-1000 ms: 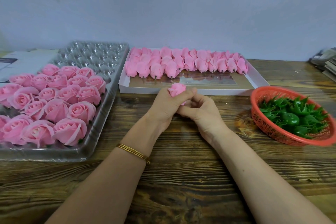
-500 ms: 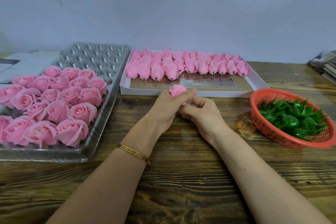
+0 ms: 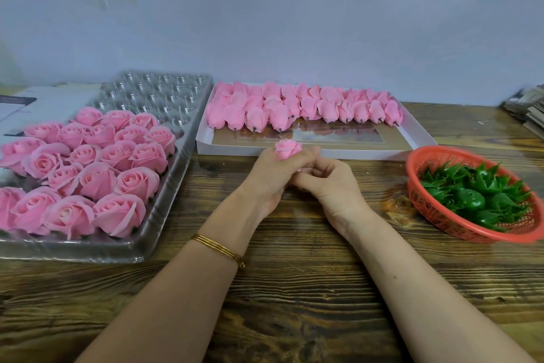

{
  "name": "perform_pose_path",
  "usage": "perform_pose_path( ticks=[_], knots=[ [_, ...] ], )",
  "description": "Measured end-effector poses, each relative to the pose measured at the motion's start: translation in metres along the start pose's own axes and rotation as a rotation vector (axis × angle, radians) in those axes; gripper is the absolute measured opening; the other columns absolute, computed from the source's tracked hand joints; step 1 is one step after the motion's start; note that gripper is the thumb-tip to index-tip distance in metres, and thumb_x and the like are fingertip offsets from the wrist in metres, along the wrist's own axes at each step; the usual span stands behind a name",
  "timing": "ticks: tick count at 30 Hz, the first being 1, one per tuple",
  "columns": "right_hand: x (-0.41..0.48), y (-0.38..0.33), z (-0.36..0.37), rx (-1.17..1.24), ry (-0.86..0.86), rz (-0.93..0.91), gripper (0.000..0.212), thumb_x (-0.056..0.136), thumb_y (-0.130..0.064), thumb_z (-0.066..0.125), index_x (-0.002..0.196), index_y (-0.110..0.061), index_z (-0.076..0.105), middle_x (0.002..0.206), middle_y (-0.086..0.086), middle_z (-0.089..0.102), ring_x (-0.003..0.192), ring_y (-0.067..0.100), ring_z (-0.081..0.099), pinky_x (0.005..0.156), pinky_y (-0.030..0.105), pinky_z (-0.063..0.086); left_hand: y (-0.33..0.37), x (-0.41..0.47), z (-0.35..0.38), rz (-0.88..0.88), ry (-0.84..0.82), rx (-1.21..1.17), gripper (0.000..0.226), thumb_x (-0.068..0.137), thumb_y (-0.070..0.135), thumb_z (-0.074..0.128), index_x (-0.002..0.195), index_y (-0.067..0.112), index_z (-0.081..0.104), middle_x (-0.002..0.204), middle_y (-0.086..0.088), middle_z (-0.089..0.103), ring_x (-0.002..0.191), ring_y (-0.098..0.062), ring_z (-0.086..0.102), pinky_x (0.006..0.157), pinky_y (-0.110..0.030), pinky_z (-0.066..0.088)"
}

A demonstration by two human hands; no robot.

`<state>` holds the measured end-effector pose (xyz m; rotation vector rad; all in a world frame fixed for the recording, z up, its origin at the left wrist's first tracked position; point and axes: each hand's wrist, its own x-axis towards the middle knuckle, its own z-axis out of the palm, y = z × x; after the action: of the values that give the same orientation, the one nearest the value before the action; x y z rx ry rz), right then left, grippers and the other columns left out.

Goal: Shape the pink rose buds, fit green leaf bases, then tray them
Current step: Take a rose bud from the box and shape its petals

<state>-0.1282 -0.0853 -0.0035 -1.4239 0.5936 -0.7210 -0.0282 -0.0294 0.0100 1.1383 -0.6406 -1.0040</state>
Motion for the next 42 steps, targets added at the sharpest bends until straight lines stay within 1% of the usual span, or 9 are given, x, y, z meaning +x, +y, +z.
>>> perform_pose_path(
  ticks=[5,9,13,22,25,28,35,39,42],
  knots=[
    [-0.001,-0.006,-0.001,0.081,-0.071,0.083,0.012,0.078,0.01,0.065,0.082,-0.001,0.068,0.066,0.004,0.062,0.067,0.012,0.055,0.068,0.022,0.044,-0.002,0.0,-0.002,0.025,0.019,0.077,0.019,0.088,0.012,0.071,0.071,0.012,0.061,0.073,-0.01,0.061,0.071,-0.022,0.059,0.066,-0.032,0.049],
    [0.001,-0.013,-0.001,0.283,-0.033,0.212,0.018,0.065,-0.02,0.058,0.076,-0.009,0.069,0.067,0.003,0.065,0.064,0.012,0.061,0.066,0.024,0.048,-0.006,0.0,-0.002,0.138,0.047,0.19,0.027,0.087,0.011,0.072,0.064,0.015,0.059,0.059,0.007,0.061,0.055,-0.004,0.057,0.052,-0.017,0.046],
    [0.002,-0.014,-0.002,0.296,0.021,0.26,0.026,0.076,-0.035,0.064,0.086,-0.013,0.071,0.079,0.004,0.07,0.071,0.014,0.063,0.07,0.028,0.052,-0.009,-0.003,0.001,0.194,0.011,0.319,0.015,0.085,0.009,0.075,0.072,0.011,0.068,0.063,0.01,0.067,0.057,-0.001,0.061,0.051,-0.015,0.046],
    [0.002,-0.012,0.002,0.235,0.037,0.235,0.012,0.079,-0.024,0.071,0.072,-0.017,0.078,0.085,0.003,0.074,0.083,0.013,0.069,0.066,0.024,0.055,-0.012,-0.001,0.001,0.215,0.055,0.542,0.031,0.083,0.009,0.074,0.063,0.025,0.057,0.055,0.015,0.058,0.057,0.0,0.054,0.056,-0.018,0.043],
    [0.003,-0.011,0.001,0.236,0.028,0.231,0.017,0.069,-0.028,0.072,0.078,-0.013,0.077,0.089,0.006,0.075,0.086,0.013,0.07,0.073,0.026,0.056,-0.009,-0.003,0.003,0.193,0.05,0.546,0.016,0.081,0.013,0.074,0.07,0.007,0.063,0.069,-0.01,0.067,0.072,-0.03,0.065,0.067,-0.042,0.058],
    [0.003,-0.009,0.001,0.226,0.013,0.222,0.016,0.073,-0.026,0.071,0.078,-0.013,0.078,0.088,0.006,0.075,0.085,0.013,0.069,0.07,0.024,0.055,-0.006,-0.007,0.006,0.204,0.048,0.538,0.03,0.071,0.026,0.07,0.079,-0.003,0.063,0.084,-0.025,0.067,0.088,-0.043,0.065,0.075,-0.056,0.057],
    [0.003,-0.008,0.001,0.227,0.012,0.212,0.013,0.071,-0.022,0.072,0.068,-0.011,0.077,0.08,0.008,0.074,0.078,0.013,0.072,0.068,0.026,0.055,-0.007,-0.007,0.007,0.228,0.079,0.563,0.039,0.066,0.029,0.065,0.076,-0.008,0.057,0.084,-0.031,0.06,0.074,-0.032,0.059,0.074,-0.059,0.055],
    [0.002,-0.009,0.002,0.227,0.014,0.211,0.013,0.075,-0.02,0.072,0.066,-0.012,0.078,0.077,0.006,0.074,0.075,0.011,0.072,0.064,0.023,0.055,-0.006,-0.008,0.009,0.217,0.082,0.539,0.041,0.066,0.029,0.065,0.082,-0.008,0.06,0.089,-0.029,0.063,0.09,-0.046,0.062,0.076,-0.058,0.055],
    [0.001,-0.009,0.003,0.207,0.011,0.197,0.019,0.088,-0.021,0.067,0.075,-0.012,0.078,0.084,0.007,0.075,0.081,0.013,0.071,0.071,0.027,0.056,-0.008,-0.005,0.005,0.198,0.085,0.522,0.022,0.08,0.016,0.07,0.076,-0.003,0.061,0.078,-0.018,0.066,0.078,-0.034,0.066,0.069,-0.051,0.058]
  ],
)
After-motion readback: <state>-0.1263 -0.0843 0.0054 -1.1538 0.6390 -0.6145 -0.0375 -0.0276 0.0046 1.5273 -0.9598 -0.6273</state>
